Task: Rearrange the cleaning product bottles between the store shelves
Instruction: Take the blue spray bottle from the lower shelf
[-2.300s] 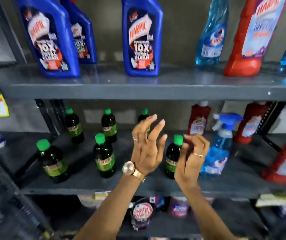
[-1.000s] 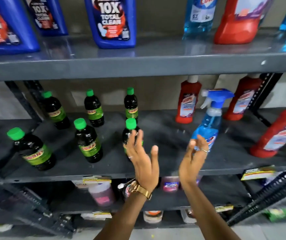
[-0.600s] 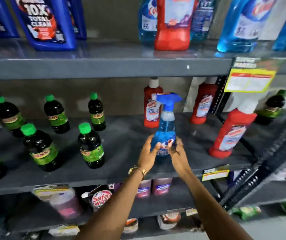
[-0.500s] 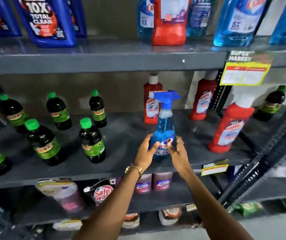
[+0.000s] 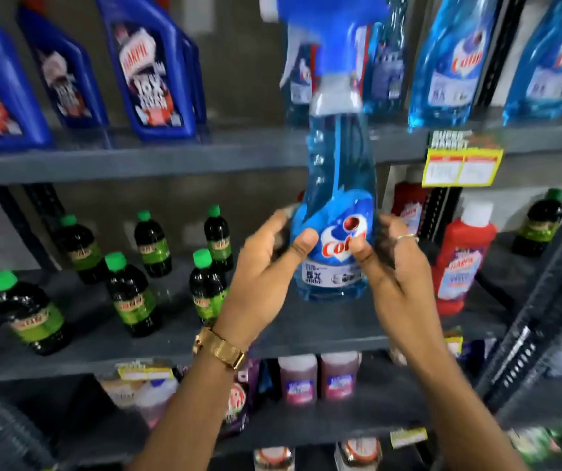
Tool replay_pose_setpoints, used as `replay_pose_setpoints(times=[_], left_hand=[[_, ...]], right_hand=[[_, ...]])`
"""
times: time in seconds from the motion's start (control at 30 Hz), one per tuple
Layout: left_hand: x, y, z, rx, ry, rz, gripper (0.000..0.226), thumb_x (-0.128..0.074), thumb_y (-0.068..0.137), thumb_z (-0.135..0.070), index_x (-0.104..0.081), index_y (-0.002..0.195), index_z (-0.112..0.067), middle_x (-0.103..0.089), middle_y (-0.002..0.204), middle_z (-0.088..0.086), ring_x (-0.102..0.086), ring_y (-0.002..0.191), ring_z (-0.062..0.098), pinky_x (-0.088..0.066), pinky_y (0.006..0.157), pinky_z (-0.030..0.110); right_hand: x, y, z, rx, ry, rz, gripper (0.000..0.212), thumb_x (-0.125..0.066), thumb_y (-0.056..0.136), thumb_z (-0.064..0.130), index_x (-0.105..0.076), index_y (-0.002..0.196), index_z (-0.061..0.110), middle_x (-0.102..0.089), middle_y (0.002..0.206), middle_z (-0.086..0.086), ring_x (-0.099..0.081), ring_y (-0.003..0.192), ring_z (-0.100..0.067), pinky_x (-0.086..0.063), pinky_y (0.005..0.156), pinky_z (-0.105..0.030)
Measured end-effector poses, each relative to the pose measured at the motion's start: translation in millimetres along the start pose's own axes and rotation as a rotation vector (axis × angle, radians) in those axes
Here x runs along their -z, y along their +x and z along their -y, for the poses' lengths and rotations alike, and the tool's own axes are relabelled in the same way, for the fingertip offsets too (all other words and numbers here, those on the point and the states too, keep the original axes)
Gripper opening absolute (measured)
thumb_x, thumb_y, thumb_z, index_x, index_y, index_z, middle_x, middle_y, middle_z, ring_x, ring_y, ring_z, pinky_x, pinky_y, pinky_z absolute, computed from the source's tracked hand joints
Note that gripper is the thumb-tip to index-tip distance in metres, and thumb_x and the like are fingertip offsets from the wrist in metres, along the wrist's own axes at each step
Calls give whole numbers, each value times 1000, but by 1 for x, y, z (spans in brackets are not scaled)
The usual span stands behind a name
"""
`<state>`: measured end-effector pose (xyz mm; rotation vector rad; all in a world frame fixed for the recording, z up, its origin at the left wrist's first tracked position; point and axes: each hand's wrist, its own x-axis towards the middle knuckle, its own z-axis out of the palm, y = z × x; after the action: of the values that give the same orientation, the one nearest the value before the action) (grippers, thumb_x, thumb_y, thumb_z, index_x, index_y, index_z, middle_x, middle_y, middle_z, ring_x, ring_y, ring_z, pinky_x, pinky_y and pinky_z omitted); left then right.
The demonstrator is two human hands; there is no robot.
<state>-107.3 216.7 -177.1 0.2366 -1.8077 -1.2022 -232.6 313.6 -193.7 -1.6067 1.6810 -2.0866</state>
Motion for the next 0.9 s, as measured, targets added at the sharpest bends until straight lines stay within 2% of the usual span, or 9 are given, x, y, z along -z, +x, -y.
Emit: replay_pose_setpoints(times=[0.17,0.27,0.3,0.37,0.47,0.6,0.63,0.77,0.9], left_hand=[[29,78,-69,-178,28,-35,21,-55,92,-23,-60,112,-25,-75,101,-14,-69,98,2,-54,80,13],[46,121,-84,-218,124,-99,28,-53,94,-24,-57,120,-16,-71,113,-2,-68,103,8,-55,88,21],[52,134,-85,-220,158,-120,29,-53,94,-24,-57,121,-14,-70,115,1,-68,104,10,-54,92,27],[61,152,-75,-190,203,-153,28,-52,95,-22,-57,121,-11,-68,118,6,-66,103,14,-53,96,35],[70,171,-53,-120,220,-205,26,-51,96,-19,-57,119,-11,-68,114,5,-65,102,16,-53,96,36],[76,194,-33,-3,185,-228,17,-50,96,-24,-58,110,-19,-69,114,8,-67,92,15,-56,79,28],[75,200,-31,22,181,-239,15,-49,97,-25,-57,108,-20,-69,115,10,-67,91,16,-57,79,31],[73,205,-25,84,302,-287,19,-47,97,-31,-56,109,-20,-68,114,10,-66,102,26,-54,94,50],[66,191,-28,51,415,-296,42,-55,94,-23,-44,133,-15,-56,135,11,-54,124,27,-42,108,50]], right_hand=[[-20,94,54,152,32,-58,23,-55,93,31,-53,115,26,-69,107,9,-66,96,3,-50,76,-8],[-40,144,65,183,18,-70,25,-55,94,24,-54,117,14,-65,100,12,-61,88,10,-46,76,-5],[-46,159,65,173,18,-61,26,-55,94,22,-54,118,13,-63,100,12,-60,90,9,-47,80,-8],[-59,181,57,118,-1,-14,26,-55,94,20,-54,118,9,-63,106,4,-62,102,-9,-50,91,-26],[-74,202,41,49,-42,55,27,-56,93,18,-54,114,2,-65,117,-14,-62,109,-28,-51,95,-48],[-85,220,30,-32,-103,54,28,-57,93,20,-54,111,-1,-65,117,-20,-62,107,-32,-50,94,-49],[-88,225,28,-46,-109,54,29,-57,93,20,-53,111,-2,-65,117,-22,-62,107,-34,-49,94,-50],[-91,228,24,-83,-153,75,30,-54,94,20,-53,113,-3,-64,119,-23,-62,108,-35,-48,95,-51],[-77,218,24,-44,-199,101,32,-55,94,18,-53,119,-2,-63,122,-19,-59,114,-32,-47,99,-47]])
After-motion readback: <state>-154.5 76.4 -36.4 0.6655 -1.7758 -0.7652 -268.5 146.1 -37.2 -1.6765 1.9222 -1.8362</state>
